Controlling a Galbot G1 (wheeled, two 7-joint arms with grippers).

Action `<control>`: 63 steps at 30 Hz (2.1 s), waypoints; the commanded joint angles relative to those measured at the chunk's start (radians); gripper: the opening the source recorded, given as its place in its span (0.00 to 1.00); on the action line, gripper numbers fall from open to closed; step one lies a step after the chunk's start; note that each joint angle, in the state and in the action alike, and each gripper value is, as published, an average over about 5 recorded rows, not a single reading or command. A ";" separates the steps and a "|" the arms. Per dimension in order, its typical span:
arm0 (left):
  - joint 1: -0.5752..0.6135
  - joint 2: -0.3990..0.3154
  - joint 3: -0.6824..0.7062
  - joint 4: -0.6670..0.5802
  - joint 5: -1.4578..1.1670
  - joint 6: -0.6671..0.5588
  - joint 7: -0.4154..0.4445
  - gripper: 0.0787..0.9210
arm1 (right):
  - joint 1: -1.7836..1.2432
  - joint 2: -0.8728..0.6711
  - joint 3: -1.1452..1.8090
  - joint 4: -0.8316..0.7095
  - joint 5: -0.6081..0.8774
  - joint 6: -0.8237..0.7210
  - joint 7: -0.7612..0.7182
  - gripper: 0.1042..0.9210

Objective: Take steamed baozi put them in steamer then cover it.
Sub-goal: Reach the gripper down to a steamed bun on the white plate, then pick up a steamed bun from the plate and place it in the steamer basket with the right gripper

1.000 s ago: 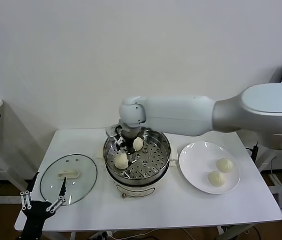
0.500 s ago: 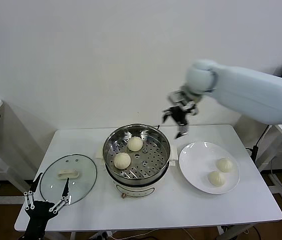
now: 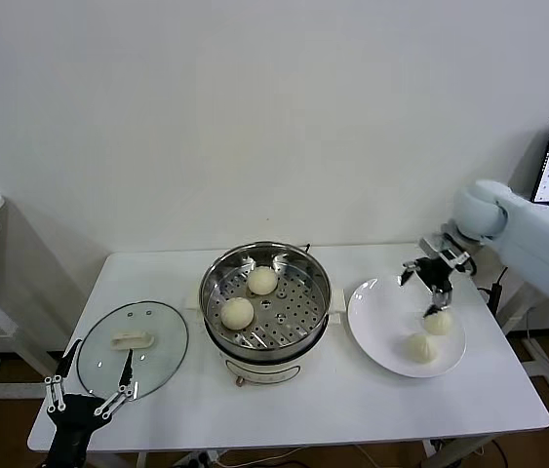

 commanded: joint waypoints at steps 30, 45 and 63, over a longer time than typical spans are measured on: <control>-0.003 -0.018 -0.012 0.004 -0.020 0.004 0.003 0.88 | -0.161 0.010 0.050 -0.007 -0.123 -0.042 0.112 0.69; -0.012 -0.012 -0.003 0.010 -0.017 0.000 0.003 0.88 | 0.363 0.130 -0.015 0.123 -0.017 0.329 0.025 0.64; 0.005 -0.017 -0.014 -0.009 -0.021 -0.021 0.004 0.88 | 0.417 0.429 -0.163 0.330 -0.037 0.601 0.117 0.65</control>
